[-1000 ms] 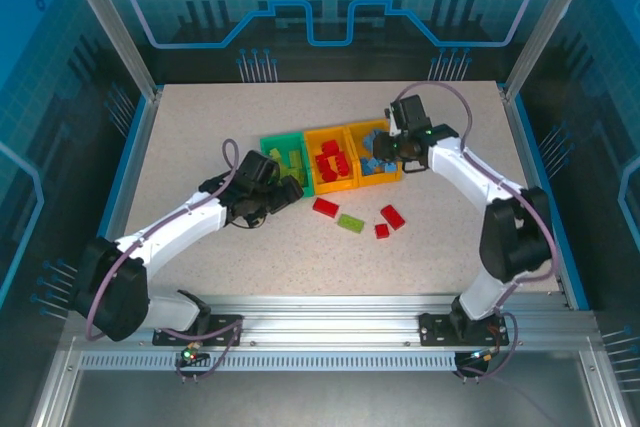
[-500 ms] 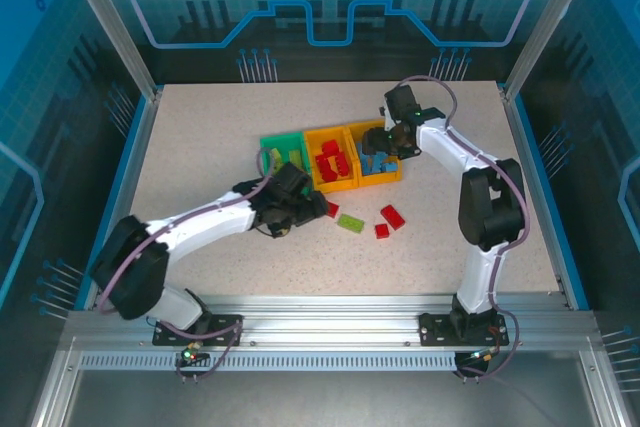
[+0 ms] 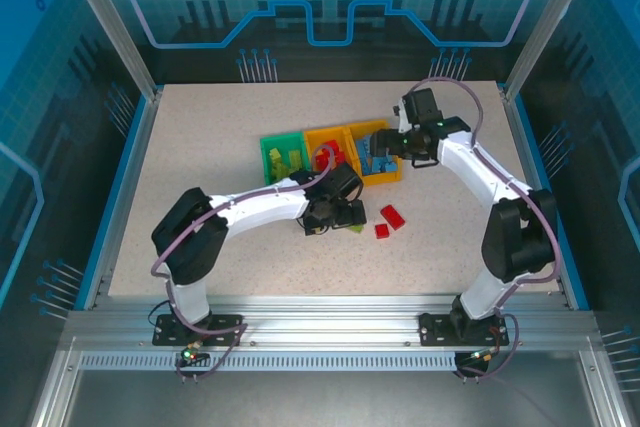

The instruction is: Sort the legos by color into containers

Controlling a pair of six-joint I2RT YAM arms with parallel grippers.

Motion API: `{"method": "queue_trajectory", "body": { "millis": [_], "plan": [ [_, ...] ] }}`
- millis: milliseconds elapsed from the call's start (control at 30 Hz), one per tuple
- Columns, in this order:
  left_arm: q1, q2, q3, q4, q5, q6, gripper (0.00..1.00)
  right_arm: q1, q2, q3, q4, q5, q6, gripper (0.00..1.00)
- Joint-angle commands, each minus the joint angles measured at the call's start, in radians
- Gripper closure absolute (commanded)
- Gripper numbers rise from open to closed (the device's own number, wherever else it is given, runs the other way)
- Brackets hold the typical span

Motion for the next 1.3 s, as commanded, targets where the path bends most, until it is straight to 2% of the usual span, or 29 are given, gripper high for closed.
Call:
{"method": "queue_trajectory", "body": {
  "millis": [0, 467, 567, 767, 900, 1267],
  "plan": [
    [-0.005, 0.054, 0.051, -0.050, 0.053, -0.129, 0.01, -0.011, -0.030, -0.035, -0.005, -0.014, 0.010, 0.11],
    [-0.033, 0.122, 0.159, -0.092, -0.034, -0.512, 0.01, -0.031, -0.159, -0.184, 0.044, -0.010, 0.042, 0.09],
    [-0.033, 0.129, 0.145, -0.096, -0.038, -0.632, 0.01, -0.045, -0.171, -0.204, 0.048, -0.024, 0.048, 0.09],
    [-0.039, 0.179, 0.138, -0.097, -0.018, -0.786, 0.05, -0.072, -0.208, -0.240, 0.062, -0.040, 0.054, 0.08],
    [-0.039, 0.215, 0.153, -0.095, -0.023, -0.839, 0.08, -0.082, -0.231, -0.268, 0.065, -0.044, 0.057, 0.08],
    [-0.038, 0.274, 0.209, -0.085, -0.007, -0.829, 0.12, -0.091, -0.301, -0.333, 0.049, -0.033, 0.062, 0.08]
  ]
}}
